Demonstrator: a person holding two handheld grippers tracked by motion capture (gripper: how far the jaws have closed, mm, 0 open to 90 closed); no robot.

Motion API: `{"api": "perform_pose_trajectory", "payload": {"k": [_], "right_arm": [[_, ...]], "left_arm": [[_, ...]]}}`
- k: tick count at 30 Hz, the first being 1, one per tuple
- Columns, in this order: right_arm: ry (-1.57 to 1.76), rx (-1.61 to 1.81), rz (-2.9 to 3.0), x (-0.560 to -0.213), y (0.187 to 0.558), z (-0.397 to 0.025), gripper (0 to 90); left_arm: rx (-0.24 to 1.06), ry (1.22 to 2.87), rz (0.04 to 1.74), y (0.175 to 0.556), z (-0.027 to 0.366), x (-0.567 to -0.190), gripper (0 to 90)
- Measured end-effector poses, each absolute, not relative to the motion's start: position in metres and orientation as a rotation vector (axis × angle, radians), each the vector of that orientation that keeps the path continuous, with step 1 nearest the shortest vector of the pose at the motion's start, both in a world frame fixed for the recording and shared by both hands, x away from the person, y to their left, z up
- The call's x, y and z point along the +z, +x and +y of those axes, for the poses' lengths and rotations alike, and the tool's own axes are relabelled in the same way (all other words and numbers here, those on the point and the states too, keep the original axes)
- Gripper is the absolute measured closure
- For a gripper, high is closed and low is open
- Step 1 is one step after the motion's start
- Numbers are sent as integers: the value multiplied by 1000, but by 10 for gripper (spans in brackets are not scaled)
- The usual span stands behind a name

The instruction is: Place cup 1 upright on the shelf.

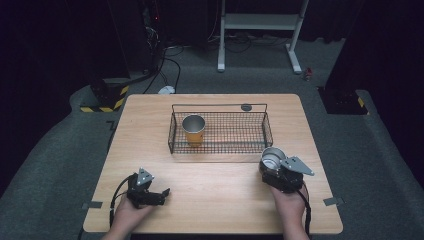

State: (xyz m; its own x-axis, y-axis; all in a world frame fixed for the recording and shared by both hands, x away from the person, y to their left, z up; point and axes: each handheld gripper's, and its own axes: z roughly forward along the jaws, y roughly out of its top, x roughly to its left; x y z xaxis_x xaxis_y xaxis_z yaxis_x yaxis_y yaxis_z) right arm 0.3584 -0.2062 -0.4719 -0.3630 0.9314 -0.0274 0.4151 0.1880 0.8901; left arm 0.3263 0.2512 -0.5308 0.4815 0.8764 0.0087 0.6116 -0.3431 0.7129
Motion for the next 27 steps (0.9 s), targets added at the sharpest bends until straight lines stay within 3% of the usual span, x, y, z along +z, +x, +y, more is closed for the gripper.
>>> {"api": "perform_pose_trajectory", "payload": {"k": [27], "right_arm": [[1223,1161,1895,-452,375,-175,184]], "left_arm": [[518,2083,1217,326,252,-531,8]]}}
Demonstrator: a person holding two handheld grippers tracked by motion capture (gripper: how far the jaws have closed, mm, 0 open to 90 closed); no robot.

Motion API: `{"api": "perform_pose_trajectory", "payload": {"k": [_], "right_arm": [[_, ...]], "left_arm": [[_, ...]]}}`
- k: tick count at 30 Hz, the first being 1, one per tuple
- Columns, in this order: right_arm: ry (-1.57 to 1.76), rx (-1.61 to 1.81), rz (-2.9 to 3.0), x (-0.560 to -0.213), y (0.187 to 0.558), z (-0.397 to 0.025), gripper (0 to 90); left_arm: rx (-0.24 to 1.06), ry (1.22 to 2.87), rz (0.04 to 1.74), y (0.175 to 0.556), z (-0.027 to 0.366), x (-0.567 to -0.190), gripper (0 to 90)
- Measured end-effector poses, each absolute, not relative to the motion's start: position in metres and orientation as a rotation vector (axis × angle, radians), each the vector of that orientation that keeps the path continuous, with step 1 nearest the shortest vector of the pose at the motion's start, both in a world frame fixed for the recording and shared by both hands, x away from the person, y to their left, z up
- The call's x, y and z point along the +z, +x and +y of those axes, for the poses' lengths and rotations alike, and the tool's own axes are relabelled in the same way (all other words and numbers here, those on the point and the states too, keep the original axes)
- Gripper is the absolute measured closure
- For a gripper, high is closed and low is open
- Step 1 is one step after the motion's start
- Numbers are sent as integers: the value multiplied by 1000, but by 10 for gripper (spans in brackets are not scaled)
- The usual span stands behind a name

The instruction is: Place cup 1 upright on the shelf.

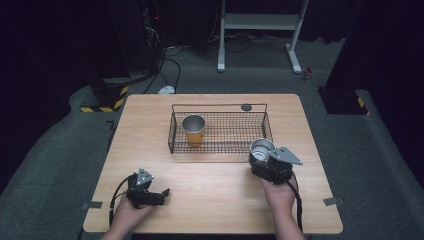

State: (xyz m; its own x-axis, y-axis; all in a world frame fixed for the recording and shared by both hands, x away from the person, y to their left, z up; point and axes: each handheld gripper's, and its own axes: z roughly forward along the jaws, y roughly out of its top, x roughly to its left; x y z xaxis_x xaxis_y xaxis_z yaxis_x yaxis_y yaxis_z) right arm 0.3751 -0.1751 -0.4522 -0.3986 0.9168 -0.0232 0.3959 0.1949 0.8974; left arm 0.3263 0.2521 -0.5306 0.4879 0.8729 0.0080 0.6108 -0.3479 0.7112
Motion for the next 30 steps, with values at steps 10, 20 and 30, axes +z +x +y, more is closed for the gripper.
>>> {"api": "perform_pose_trajectory", "payload": {"k": [10,20,30], "right_arm": [[1194,1183,1896,-446,380,-167,184],[1180,1199,1890,-438,383,-163,184],[1165,1210,1886,-429,389,-154,184]], "left_arm": [[515,2084,1216,326,253,-531,6],[513,2080,1220,326,252,-531,6],[515,2084,1216,326,253,-531,5]]}}
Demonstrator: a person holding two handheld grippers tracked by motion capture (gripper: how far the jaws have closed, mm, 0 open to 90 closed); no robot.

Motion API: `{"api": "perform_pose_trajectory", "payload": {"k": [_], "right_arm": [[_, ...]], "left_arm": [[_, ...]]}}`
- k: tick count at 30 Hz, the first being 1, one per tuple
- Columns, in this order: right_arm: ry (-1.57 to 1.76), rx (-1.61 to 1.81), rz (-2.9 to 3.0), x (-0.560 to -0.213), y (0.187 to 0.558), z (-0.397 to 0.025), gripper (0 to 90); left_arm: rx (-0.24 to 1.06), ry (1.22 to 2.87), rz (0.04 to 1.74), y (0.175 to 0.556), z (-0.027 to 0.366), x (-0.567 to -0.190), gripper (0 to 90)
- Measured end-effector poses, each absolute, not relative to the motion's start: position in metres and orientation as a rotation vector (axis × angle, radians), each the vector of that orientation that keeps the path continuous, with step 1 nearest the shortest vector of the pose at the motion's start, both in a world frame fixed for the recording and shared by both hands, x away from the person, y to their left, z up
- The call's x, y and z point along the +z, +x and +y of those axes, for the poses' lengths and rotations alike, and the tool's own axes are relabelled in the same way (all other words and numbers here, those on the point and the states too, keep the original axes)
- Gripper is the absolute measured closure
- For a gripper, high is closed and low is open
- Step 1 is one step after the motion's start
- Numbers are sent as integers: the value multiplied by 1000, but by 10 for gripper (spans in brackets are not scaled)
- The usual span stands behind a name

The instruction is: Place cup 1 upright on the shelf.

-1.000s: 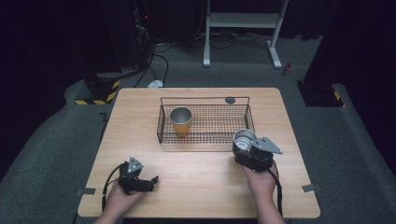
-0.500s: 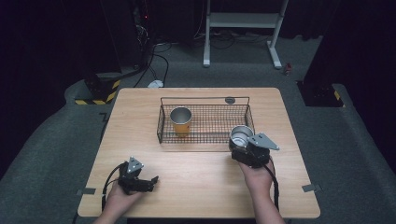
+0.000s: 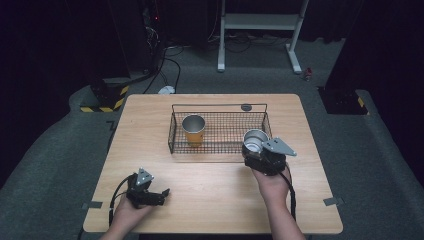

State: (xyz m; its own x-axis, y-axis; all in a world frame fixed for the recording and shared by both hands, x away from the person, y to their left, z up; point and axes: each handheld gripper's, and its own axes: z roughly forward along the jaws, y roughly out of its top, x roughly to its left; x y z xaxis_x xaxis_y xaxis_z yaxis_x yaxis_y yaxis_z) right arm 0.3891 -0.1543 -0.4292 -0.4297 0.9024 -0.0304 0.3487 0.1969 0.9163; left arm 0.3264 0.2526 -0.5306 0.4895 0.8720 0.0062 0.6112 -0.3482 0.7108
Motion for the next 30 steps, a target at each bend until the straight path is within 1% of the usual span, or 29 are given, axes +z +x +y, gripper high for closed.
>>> {"api": "perform_pose_trajectory", "payload": {"k": [7,30], "right_arm": [[1162,1225,1874,-423,394,-149,184],[1211,1223,1845,-424,428,-142,185]], "left_arm": [[514,2084,1215,327,253,-531,5],[514,2083,1208,327,251,-531,4]]}}
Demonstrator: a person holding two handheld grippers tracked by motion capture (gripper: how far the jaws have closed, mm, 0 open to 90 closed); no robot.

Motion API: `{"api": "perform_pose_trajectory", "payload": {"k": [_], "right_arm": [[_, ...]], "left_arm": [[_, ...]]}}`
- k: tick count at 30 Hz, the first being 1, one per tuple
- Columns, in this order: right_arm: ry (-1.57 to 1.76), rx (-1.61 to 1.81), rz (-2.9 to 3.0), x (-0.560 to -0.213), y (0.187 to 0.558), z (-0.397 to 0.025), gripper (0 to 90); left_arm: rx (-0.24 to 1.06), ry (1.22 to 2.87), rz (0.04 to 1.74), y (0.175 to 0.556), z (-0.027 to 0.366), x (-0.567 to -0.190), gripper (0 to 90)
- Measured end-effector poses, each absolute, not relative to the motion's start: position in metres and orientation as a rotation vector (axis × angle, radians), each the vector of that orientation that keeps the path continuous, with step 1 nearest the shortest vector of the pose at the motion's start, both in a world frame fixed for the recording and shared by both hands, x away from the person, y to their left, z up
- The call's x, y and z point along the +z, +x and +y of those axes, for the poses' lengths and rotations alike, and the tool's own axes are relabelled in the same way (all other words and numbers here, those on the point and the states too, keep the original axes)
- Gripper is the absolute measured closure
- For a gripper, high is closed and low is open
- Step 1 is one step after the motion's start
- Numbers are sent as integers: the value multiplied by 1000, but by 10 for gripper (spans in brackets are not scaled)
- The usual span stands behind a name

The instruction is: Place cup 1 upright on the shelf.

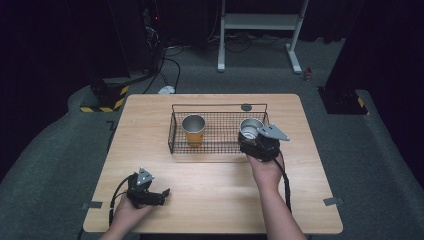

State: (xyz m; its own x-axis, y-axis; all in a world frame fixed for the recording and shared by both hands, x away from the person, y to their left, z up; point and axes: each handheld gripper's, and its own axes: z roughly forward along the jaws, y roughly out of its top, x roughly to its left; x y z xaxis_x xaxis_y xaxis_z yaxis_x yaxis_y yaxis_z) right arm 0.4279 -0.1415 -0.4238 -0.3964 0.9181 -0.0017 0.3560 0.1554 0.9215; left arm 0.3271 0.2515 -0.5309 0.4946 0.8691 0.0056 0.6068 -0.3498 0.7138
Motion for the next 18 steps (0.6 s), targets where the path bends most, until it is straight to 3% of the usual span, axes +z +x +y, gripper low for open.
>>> {"api": "perform_pose_trajectory", "payload": {"k": [18], "right_arm": [[1214,1182,1853,-418,459,-122,184]], "left_arm": [[512,2085,1206,327,251,-531,1]]}}
